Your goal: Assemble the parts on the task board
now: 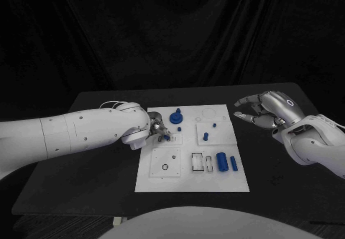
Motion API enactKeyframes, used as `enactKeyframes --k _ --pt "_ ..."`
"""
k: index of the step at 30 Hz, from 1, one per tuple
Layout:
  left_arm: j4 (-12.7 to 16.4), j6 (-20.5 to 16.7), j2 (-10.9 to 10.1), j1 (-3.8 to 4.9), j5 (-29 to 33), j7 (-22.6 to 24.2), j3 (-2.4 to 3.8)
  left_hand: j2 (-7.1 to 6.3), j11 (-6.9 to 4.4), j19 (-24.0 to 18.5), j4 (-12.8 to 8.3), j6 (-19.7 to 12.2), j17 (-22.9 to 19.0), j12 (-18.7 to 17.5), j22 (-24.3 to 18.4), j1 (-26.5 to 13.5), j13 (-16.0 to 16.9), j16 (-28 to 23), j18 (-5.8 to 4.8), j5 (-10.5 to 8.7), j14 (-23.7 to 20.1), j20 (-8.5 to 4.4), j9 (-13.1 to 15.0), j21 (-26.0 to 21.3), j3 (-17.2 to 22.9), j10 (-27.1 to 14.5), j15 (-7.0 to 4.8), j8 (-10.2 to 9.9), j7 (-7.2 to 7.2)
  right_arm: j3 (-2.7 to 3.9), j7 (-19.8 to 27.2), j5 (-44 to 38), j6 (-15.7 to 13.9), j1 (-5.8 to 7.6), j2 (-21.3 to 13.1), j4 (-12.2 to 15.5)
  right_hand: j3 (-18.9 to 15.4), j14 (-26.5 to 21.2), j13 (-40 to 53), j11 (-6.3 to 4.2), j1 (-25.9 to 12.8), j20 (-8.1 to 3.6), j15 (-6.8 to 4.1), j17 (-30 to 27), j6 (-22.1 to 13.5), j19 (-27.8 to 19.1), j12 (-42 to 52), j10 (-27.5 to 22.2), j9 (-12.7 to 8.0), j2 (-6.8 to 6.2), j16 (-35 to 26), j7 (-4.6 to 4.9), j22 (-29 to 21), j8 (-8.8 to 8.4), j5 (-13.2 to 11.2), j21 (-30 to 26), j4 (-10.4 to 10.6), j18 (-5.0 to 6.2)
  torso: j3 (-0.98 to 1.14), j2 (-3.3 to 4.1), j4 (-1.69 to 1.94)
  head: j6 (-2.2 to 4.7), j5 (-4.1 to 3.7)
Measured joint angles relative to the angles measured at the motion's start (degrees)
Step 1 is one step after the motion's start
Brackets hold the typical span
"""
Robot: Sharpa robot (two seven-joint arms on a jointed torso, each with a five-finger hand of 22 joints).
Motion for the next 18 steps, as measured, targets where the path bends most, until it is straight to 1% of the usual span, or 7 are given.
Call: enactKeyframes --k 12,18 --pt "0.29 0.66 -0.13 -0.21 -0.01 -0.12 0.01 0.04 0.00 0.00 -0.07 0.08 -0.01 0.00 0.00 0.04 0.00 0.00 0.00 -0.13 0.21 0.00 0.01 0.00 0.07 0.00 -0.21 0.24 0.08 -0.02 -0.17 0.01 0.15 -0.17 -0.05 -0.01 0.00 0.00 -0.01 0.00 0.00 0.00 0.00 -0.01 0.00 0.00 0.00 0.00 0.01 0.00 0.00 0.00 -0.01 0.00 0.00 0.00 0.00 0.00 0.03 -0.02 -0.02 0.00 0.12" --pt "0.29 0.80 -0.10 -0.32 -0.01 -0.13 0.01 0.33 -0.31 0.00 0.27 0.08 -0.01 0.00 -0.01 -0.25 0.00 0.00 0.00 -2.54 -0.01 0.00 0.20 0.00 0.41 -0.06 -0.43 0.24 0.08 -0.02 -0.21 0.01 0.22 -0.22 -0.03 -0.06 0.00 0.00 -0.01 0.00 0.00 0.00 0.00 -0.01 0.00 0.00 0.00 0.00 0.00 0.00 0.00 0.00 -0.01 0.00 0.00 0.00 0.00 0.00 0.03 0.00 -0.02 0.00 0.15"
